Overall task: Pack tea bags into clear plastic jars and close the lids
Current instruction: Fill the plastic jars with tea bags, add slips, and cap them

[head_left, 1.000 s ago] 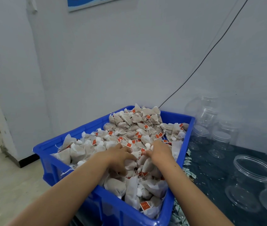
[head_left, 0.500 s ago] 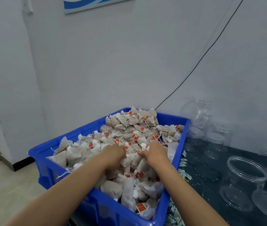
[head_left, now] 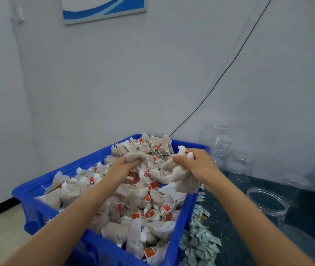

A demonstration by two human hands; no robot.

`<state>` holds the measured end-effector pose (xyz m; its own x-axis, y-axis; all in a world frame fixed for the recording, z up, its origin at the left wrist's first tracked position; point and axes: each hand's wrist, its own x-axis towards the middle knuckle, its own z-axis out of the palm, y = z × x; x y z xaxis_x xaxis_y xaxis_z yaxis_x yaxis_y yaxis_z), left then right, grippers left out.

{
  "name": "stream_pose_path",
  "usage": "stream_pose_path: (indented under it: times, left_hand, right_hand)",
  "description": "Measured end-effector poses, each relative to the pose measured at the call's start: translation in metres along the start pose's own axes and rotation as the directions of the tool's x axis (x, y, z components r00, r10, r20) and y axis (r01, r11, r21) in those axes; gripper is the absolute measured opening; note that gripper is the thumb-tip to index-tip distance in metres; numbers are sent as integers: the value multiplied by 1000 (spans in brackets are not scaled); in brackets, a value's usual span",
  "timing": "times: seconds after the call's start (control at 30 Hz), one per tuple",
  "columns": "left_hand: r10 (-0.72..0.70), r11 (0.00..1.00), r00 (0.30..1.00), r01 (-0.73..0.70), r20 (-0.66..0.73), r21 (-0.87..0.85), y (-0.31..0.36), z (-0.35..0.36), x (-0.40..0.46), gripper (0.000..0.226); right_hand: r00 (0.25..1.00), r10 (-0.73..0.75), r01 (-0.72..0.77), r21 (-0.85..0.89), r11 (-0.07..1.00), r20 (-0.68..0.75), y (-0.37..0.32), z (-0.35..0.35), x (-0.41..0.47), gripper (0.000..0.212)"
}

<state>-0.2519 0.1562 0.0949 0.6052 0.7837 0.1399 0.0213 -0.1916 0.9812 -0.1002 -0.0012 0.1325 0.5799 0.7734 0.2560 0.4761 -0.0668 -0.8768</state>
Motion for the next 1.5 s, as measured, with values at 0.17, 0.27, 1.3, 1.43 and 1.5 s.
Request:
stream_pose_path:
  times: [0.17,0.27,1.3,1.43,1.5]
  left_hand:
    - [-129,939,988,150,87,-310,34,27,-2,14]
    - [-130,908,982,175,140,-381,48,55,-9,10]
    - [70,934,974,-139,214,328,35,294,-6,10]
    - [101,837,950,-242,295,491,39,290,-2,17]
    - [142,779,933,-311,330,545,42,288,-3,20]
  right_hand:
    - [999,10,-5,150,989,-35,-2,-43,-9,22]
    - [995,-28,43,158,987,-95,-2,-78,-19,19]
    - [885,80,-6,161,987,-459,115,-233,-70,24]
    - [880,71,-9,133,991,-469,117,-235,-68,21]
    - [880,73,-10,136,991,-469,118,-236,-68,21]
